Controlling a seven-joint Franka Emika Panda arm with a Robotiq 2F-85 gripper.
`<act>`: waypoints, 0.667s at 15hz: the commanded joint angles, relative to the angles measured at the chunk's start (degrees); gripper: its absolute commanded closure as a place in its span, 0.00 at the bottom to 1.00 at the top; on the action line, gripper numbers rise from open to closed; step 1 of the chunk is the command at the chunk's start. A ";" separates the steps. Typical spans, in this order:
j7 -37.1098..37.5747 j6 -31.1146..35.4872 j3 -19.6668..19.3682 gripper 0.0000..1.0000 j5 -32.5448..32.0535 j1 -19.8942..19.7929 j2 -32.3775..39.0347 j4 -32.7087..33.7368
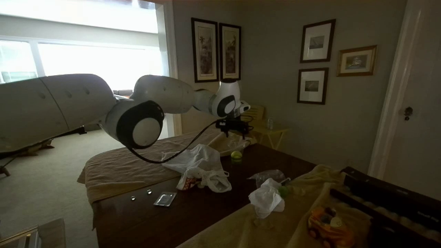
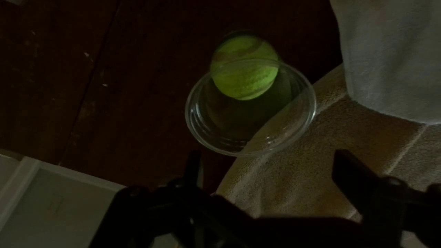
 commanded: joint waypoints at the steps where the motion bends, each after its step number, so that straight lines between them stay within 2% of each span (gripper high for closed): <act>1: -1.08 -0.64 0.94 0.14 1.76 -0.28 -0.54 -1.24; 2: -1.09 -0.67 1.06 0.19 1.79 -0.33 -0.50 -1.30; 3: -1.17 -0.50 1.06 0.12 1.73 -0.37 -0.44 -1.36; 6: -1.01 -1.54 1.00 0.11 1.70 -0.39 1.04 0.98; 7: -0.96 -1.50 0.94 0.15 1.65 -0.43 1.12 0.96; 10: -0.98 -1.34 1.02 0.38 1.71 -0.54 1.40 1.03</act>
